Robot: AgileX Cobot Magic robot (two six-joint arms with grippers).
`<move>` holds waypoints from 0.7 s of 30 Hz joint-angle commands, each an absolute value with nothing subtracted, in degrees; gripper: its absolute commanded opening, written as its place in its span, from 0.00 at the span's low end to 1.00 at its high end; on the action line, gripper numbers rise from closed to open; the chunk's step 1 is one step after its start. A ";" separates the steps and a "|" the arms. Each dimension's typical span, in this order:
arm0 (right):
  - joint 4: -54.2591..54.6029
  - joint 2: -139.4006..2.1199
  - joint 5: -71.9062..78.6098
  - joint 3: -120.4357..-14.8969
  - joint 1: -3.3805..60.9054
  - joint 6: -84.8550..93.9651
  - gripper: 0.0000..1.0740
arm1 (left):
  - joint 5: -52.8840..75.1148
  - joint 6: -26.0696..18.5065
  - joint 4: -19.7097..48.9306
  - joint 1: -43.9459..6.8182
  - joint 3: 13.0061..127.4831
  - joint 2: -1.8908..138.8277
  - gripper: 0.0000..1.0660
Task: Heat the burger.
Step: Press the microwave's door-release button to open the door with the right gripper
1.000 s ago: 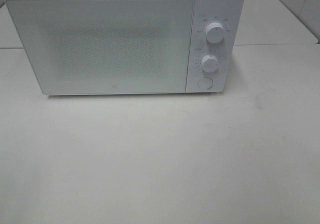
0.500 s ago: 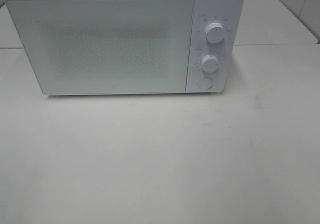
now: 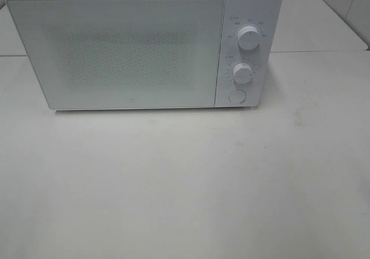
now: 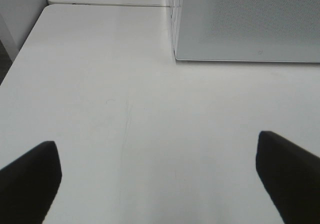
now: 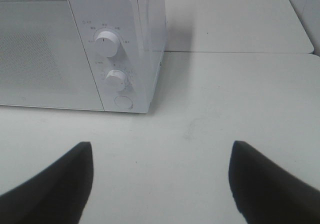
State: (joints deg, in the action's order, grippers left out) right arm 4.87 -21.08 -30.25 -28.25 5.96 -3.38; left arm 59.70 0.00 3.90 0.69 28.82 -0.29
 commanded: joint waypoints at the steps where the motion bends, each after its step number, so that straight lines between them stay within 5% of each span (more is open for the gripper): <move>1: 4.81 -24.81 -26.07 -28.07 5.56 -3.15 0.67 | 59.36 0.00 4.35 0.69 28.59 -1.43 0.92; 21: 4.13 -52.83 -1.20 -28.07 5.61 -3.21 0.67 | 59.36 0.00 4.35 0.69 28.59 -1.43 0.92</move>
